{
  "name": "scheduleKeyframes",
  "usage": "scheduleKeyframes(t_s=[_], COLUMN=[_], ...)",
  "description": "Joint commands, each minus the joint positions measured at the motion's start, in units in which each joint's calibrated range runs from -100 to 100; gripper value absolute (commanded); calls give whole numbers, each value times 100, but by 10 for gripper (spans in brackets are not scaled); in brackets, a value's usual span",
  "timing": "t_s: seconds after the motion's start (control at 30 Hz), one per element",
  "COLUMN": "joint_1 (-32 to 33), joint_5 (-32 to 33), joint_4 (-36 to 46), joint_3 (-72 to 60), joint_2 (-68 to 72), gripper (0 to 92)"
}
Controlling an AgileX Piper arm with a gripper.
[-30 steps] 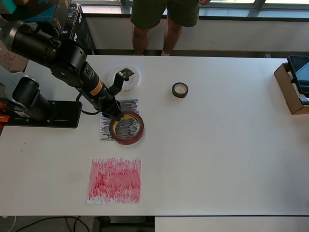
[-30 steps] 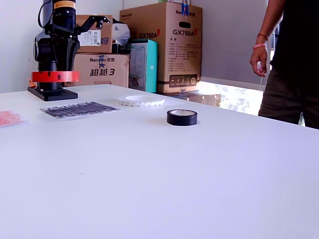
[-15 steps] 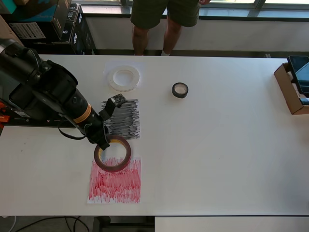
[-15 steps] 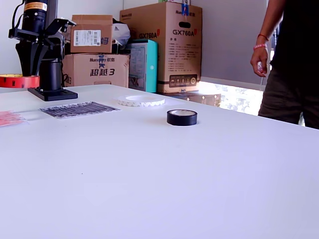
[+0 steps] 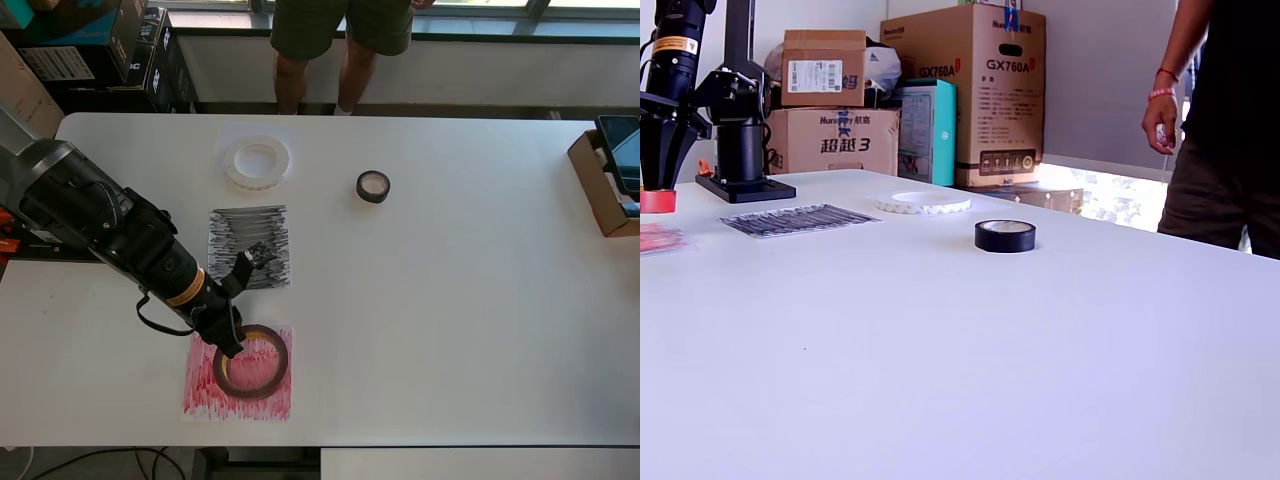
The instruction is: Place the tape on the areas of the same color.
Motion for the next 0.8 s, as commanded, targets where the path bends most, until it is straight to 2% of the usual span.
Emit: scheduleKeyframes(t_s=[0.0,0.77], joint_1=[-35,-43], joint_5=[-40,-32], joint_4=[-14,-31], joint_3=[-11,53], joint_2=[38,600], gripper=[120,138])
